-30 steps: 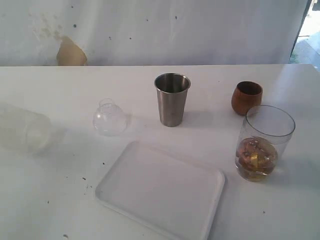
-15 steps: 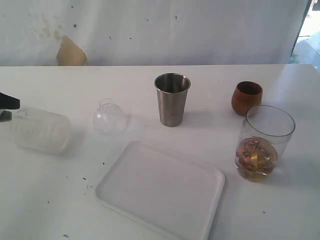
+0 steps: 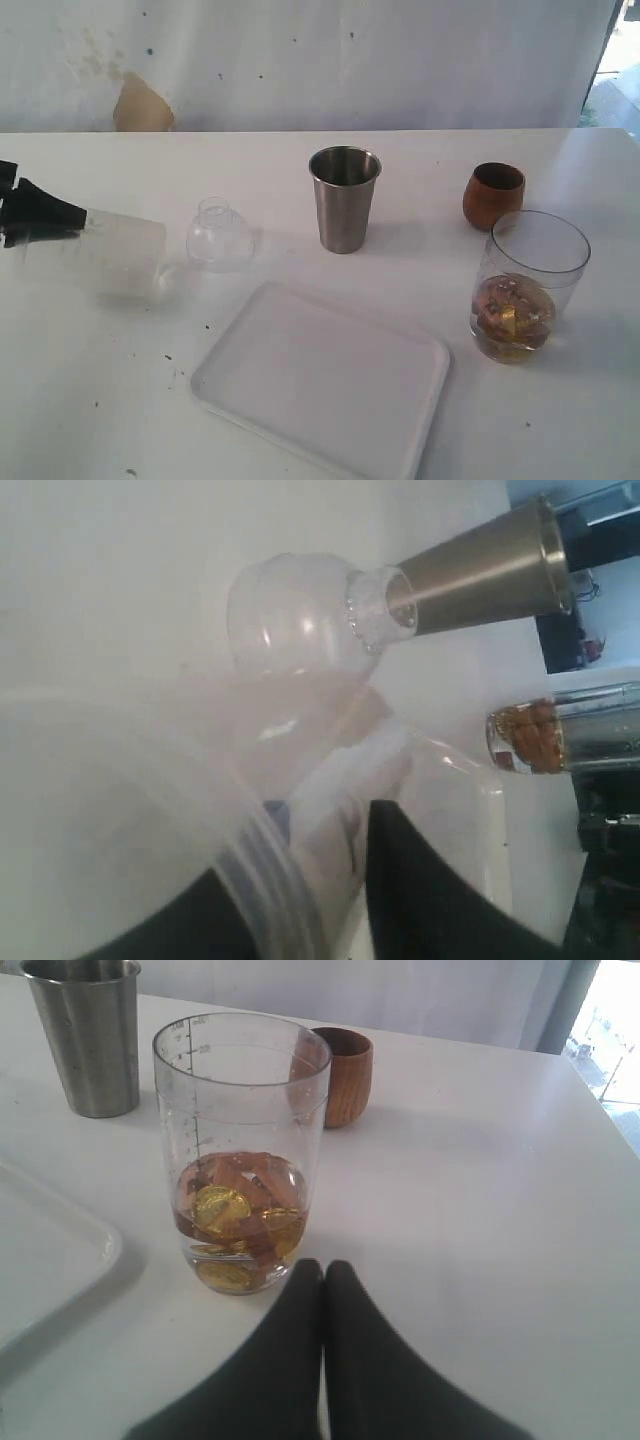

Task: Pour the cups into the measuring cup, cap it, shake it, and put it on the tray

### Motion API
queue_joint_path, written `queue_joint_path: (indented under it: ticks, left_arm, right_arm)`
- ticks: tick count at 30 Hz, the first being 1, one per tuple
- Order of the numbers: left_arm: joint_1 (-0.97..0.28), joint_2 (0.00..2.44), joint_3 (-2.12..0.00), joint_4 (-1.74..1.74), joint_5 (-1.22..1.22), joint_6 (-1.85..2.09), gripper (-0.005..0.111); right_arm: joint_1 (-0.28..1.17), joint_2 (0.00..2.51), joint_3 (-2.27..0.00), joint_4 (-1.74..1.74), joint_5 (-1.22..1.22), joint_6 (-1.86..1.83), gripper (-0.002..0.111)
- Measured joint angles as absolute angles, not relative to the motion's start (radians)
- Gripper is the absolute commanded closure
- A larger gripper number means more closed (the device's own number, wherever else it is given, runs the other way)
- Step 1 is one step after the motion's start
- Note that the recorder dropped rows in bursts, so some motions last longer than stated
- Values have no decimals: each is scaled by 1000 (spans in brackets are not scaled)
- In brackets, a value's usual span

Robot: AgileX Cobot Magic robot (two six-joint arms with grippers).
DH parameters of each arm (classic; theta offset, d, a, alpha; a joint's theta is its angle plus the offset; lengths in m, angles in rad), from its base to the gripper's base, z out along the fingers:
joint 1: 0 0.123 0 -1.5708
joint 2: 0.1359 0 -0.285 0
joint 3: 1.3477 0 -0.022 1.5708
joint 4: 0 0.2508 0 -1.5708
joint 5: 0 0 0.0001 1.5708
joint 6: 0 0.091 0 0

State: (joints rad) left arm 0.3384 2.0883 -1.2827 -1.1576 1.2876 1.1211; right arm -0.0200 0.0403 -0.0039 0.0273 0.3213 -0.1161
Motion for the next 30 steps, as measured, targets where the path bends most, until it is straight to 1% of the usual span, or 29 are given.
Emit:
queue_joint_path:
  ticks: [4,7,10,13,17,22,25,27,28,30]
  left_arm:
    - [330,2007,-1307,-1043,1285,1044,107]
    - [299,1912,-1351,-823,1211,917,107]
    - [236,1824,-1398,-548,1147,759,107]
    - [151,1767,-1438,-391,1168,648,107]
    - [2,1751,-1457,-312,1206,564,107]
    - [-170,1751,-1396,-134,1214,469,107]
    - [-237,1751,-1357,-88,1219,424,107]
    - [-262,1751,-1335,-89,1210,410,102]
    - [-271,1751,-1327,-91,1202,405,95]
    - [-285,1751,-1317,-91,1192,392,78]
  right_arm:
    - [-20,40,-4,27,321,-116,108]
    - [-20,40,-4,27,321,-116,108]
    - [-20,40,-4,27,321,-116,108]
    - [-20,40,-4,27,321,-116,108]
    - [-20,40,-4,27,321,-116,108]
    - [-20,40,-4,27,321,-116,108]
    - [-20,40,-4,27,321,-116,108]
    - [-20,40,-4,27,321,-116,108]
    - [-20,40,-4,27,321,-116,108]
    - [-20,40,-4,27,321,-116,108]
